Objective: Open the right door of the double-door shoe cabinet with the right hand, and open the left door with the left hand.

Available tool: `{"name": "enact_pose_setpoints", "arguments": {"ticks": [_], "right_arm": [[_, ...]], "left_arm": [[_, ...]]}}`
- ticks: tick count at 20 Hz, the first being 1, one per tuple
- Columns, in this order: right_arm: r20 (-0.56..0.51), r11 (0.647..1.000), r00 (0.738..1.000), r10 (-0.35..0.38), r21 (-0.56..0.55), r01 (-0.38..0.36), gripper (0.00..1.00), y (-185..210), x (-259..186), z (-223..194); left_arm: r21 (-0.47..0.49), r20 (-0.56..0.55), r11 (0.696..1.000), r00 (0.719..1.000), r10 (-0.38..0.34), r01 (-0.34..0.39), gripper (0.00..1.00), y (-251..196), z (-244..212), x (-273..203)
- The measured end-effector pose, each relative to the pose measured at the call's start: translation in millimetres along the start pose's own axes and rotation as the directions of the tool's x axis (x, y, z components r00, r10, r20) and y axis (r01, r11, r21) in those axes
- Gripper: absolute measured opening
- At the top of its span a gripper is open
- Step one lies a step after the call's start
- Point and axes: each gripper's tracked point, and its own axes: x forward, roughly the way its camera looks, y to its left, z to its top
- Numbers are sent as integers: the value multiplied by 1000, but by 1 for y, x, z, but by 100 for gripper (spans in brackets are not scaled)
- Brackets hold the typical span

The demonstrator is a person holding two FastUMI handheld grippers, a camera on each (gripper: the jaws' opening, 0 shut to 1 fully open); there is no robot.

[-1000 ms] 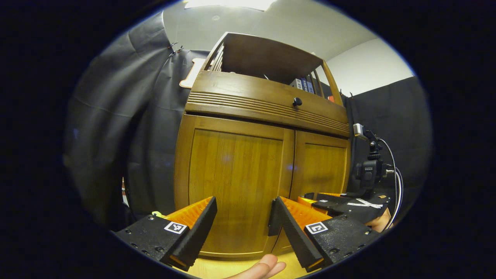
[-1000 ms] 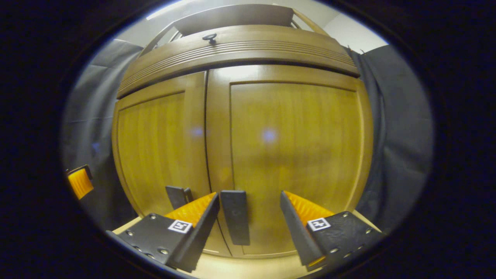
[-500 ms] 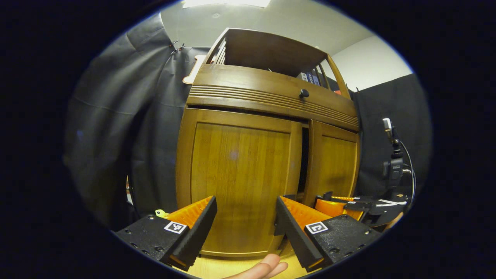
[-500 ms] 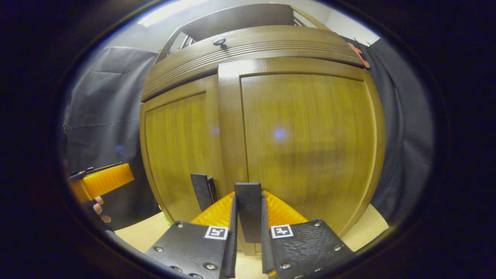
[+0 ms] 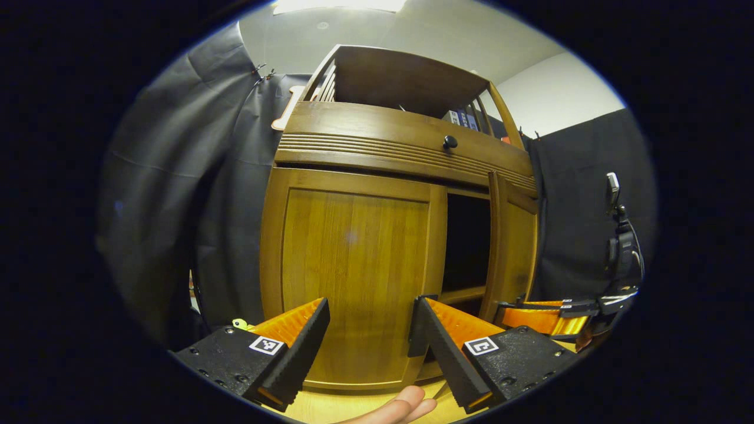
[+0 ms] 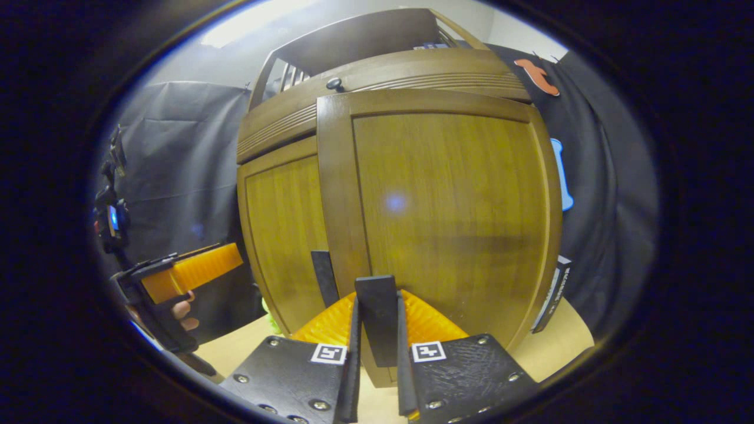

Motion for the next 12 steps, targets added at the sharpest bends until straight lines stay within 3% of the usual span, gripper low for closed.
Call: {"name": "enact_pose_setpoints", "arguments": {"ticks": [4,12], "right_arm": [[-7,998,1000,-27,-55,27,26,-4,-16,1],[-29,998,998,-50,-48,48,24,-15,-42,2]], "left_arm": [[28,-25,1000,1000,-11,12,92,-13,-9,4],[41,-46,999,999,2,0,96,-15,-17,9]]}}
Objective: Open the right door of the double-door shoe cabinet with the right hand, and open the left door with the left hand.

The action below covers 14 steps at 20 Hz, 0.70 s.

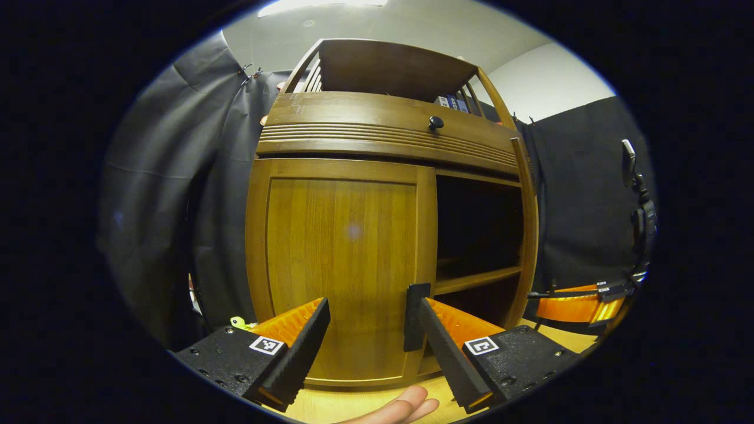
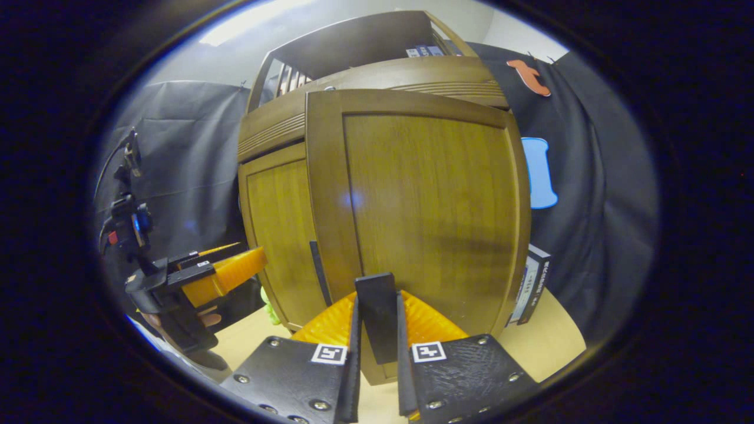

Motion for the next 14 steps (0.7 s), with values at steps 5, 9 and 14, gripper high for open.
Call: {"name": "enact_pose_setpoints", "arguments": {"ticks": [5,9,14], "right_arm": [[7,1000,1000,-1,18,1,26,-12,-25,-1],[7,1000,1000,-19,13,19,28,-24,-43,0],[1,998,998,-59,0,59,25,-44,-67,-7]], "left_arm": [[-3,-6,1000,1000,-5,5,96,-3,-2,1],[-5,-3,1000,1000,-14,14,96,-6,-2,2],[-4,-1,1000,1000,-27,27,92,-15,-3,2]]}}
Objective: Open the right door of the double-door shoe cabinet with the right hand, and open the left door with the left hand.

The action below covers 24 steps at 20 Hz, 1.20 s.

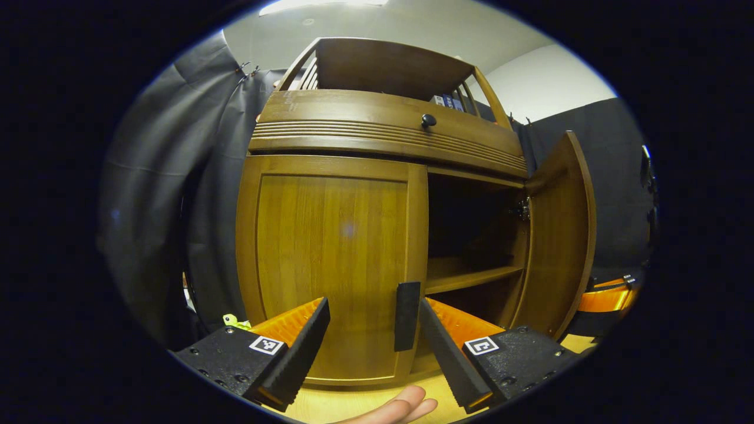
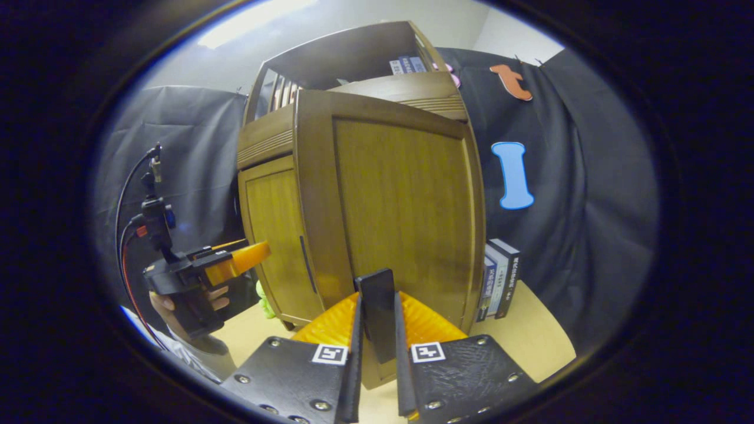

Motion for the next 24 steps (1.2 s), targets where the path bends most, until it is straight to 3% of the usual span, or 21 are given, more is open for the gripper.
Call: {"name": "enact_pose_setpoints", "arguments": {"ticks": [3,7,11,12,13,15,18,19,20,24], "right_arm": [[-4,998,998,-58,-36,58,25,-18,-14,-5],[17,986,988,-154,-67,155,25,-43,-31,-4],[27,947,952,-304,-101,305,25,-94,-46,-9],[50,941,943,-330,-68,333,25,-114,-50,-3],[56,933,934,-354,-51,357,1,-132,-42,-3],[72,949,946,-315,-12,316,1,-144,-43,-3],[85,972,969,-234,27,232,1,-166,-54,-1],[88,977,973,-213,41,210,1,-170,-54,-1],[91,981,977,-195,42,192,2,-174,-53,-2],[85,989,986,-146,32,143,0,-184,-52,-1]], "left_arm": [[15,-7,1000,1000,-8,8,96,-8,-4,-1],[24,-14,999,1000,-26,26,92,-17,-7,-2],[35,-11,999,999,-41,42,96,-26,-9,-4],[37,-10,998,999,-44,45,96,-29,-9,-5],[38,-6,998,999,-46,46,96,-29,-8,-5],[37,2,998,999,-49,49,92,-31,-6,-5],[34,1,999,999,-41,40,95,-29,-8,-2],[35,-4,999,999,-37,37,92,-29,-10,1],[37,-12,999,999,-34,35,95,-28,-12,3],[41,-30,998,999,-42,43,96,-33,-20,10]]}}
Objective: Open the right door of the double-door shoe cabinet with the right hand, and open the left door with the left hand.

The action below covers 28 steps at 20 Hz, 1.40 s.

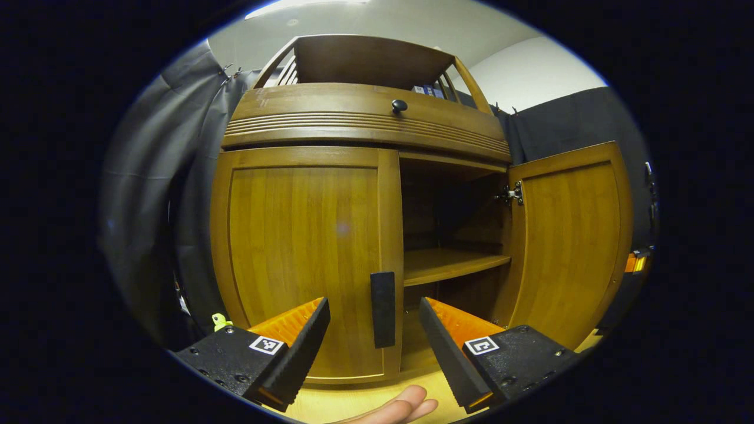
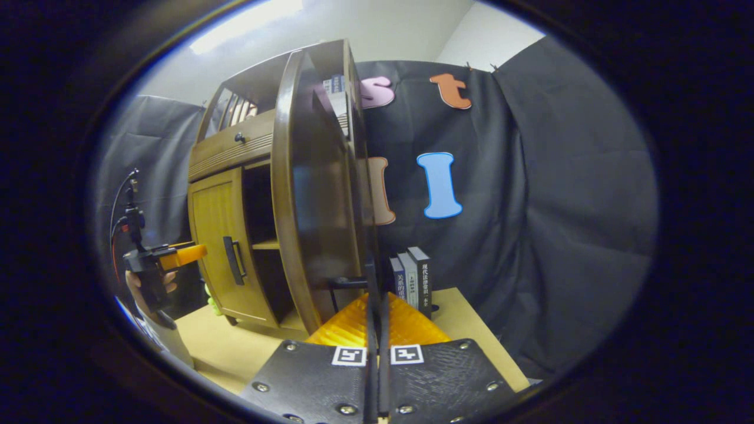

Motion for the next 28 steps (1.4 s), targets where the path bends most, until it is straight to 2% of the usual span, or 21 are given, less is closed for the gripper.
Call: {"name": "enact_pose_setpoints", "arguments": {"ticks": [4,5,6,7,8,9,10,12,14,16,17,19,20,21,22,23,25,26,27,28], "right_arm": [[-11,999,1000,8,-45,-9,1,-6,1,-1],[-9,998,1000,10,-64,-10,2,-8,0,-2],[-12,996,1000,-12,-85,11,2,-16,2,-2],[-10,996,1000,-22,-82,21,27,-21,2,1],[-10,996,999,-40,-83,39,34,-24,0,1],[-6,995,999,-52,-83,51,48,-26,-1,2],[-4,994,998,-63,-86,62,55,-28,-2,1],[-4,992,996,-92,-84,92,68,-31,-8,1],[3,989,992,-126,-80,126,79,-38,-18,1],[6,984,987,-162,-79,162,96,-45,-26,2],[13,983,986,-166,-82,167,100,-43,-33,5],[49,972,978,-203,-106,208,100,-42,-45,12],[72,968,974,-216,-112,223,99,-39,-53,16],[92,967,971,-222,-110,232,95,-33,-62,20],[113,967,969,-221,-104,232,100,-26,-69,23],[131,970,968,-214,-88,226,99,-18,-77,24],[146,979,972,-185,-61,196,100,5,-96,18],[157,982,974,-166,-64,177,99,17,-104,14],[166,984,975,-150,-75,164,99,28,-113,12],[175,984,975,-137,-91,154,99,36,-121,8]], "left_arm": [[-22,-25,1000,1000,16,-16,96,-7,-10,8],[-20,-32,1000,999,4,-5,92,-13,-13,12],[-13,-39,1000,999,-5,5,96,-18,-17,14],[-6,-44,1000,999,-10,9,96,-21,-20,17],[0,-48,1000,999,-7,7,96,-20,-23,19],[5,-51,1000,999,0,0,96,-20,-25,22],[6,-52,1000,999,5,-5,92,-20,-28,25],[-3,-64,1000,998,5,-5,96,-19,-33,32],[-11,-65,1000,998,1,-2,92,-18,-36,39],[-20,-41,1000,999,-1,0,96,-19,-35,49],[-22,-42,1000,999,8,-9,96,-18,-38,54],[-24,-58,1000,998,13,-14,96,-17,-47,65],[-24,-58,1000,998,2,-4,92,-21,-49,71],[-20,-54,1000,999,-1,0,93,-22,-51,75],[-11,-36,1000,999,12,-12,92,-20,-49,79],[-5,-7,999,999,45,-45,96,-13,-46,81],[-3,31,994,994,109,-109,68,-5,-42,89],[26,8,990,991,137,-137,55,1,-49,95],[50,-40,990,990,135,-133,41,3,-56,93],[39,-18,991,992,127,-126,38,1,-49,84]]}}
